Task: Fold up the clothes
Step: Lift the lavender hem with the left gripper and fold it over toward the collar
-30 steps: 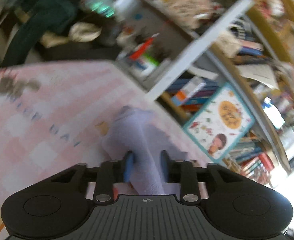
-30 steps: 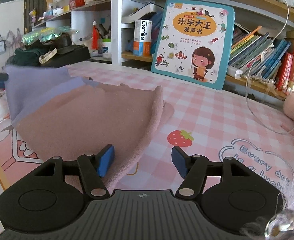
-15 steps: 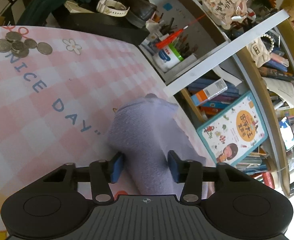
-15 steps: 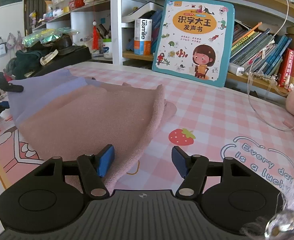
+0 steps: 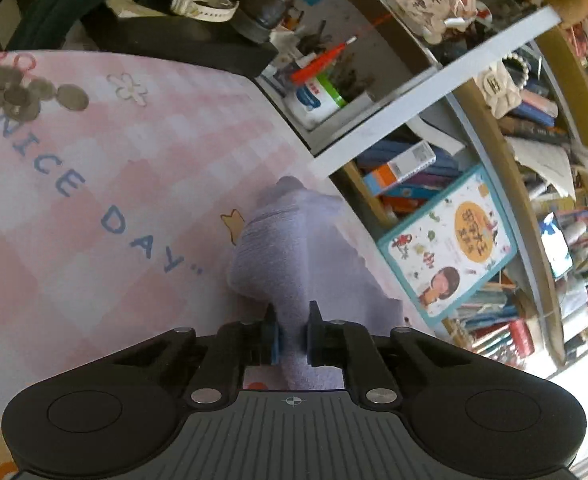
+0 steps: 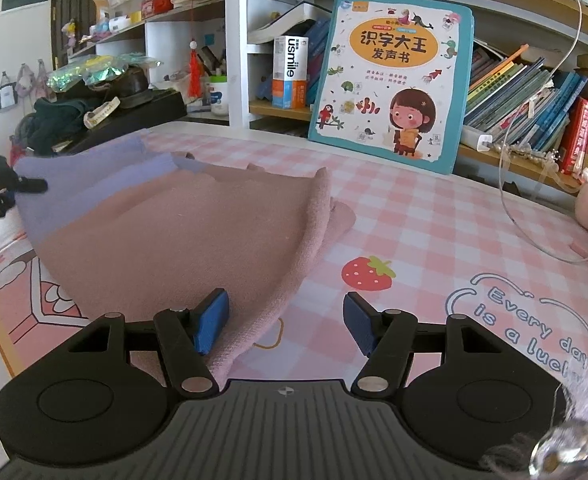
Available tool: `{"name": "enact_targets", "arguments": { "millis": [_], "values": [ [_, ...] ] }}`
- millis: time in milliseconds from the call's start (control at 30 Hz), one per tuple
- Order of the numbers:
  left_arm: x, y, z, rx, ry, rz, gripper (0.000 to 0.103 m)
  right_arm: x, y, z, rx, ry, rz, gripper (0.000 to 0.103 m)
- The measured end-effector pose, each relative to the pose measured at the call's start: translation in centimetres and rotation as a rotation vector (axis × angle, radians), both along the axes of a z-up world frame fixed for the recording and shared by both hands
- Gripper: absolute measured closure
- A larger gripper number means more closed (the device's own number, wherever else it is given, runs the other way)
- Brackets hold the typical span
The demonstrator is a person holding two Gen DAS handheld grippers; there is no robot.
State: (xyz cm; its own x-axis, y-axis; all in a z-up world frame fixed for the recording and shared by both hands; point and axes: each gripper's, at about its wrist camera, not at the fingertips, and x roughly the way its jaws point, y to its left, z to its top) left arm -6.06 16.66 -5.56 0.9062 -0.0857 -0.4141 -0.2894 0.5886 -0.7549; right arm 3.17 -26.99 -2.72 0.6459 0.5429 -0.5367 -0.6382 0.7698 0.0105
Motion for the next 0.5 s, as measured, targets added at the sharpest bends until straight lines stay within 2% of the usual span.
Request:
{"name": "enact_targets", "arguments": {
  "millis": [100, 200, 300, 367, 500],
  "values": [
    [0.4, -0.1, -0.3, -0.012, 0.002, 0.021, 0.08, -0.1, 0.0, 0.0, 0.002, 0.002, 0.0, 0.042],
    [0.7, 0.0, -0.6, -0.031, -0.001, 0.042, 0.079, 0.0, 0.0, 0.0, 0.004, 0.005, 0.0, 0.042],
    [1.0, 0.1, -0.7, -0.046, -0.007, 0.059, 0.081, 0.0, 0.0, 0.0, 0.008, 0.009, 0.002, 0.042],
    [1.0, 0.4, -0.9, -0.056, -0.009, 0.056, 0.089, 0.1, 0.1, 0.0, 0.02, 0.019, 0.001, 0.042],
    [0.6, 1.3, -0.8, -0.035, -0.015, 0.046, 0.09, 0.2, 0.6, -0.1, 0.043, 0.043, 0.01, 0.042]
  ]
}}
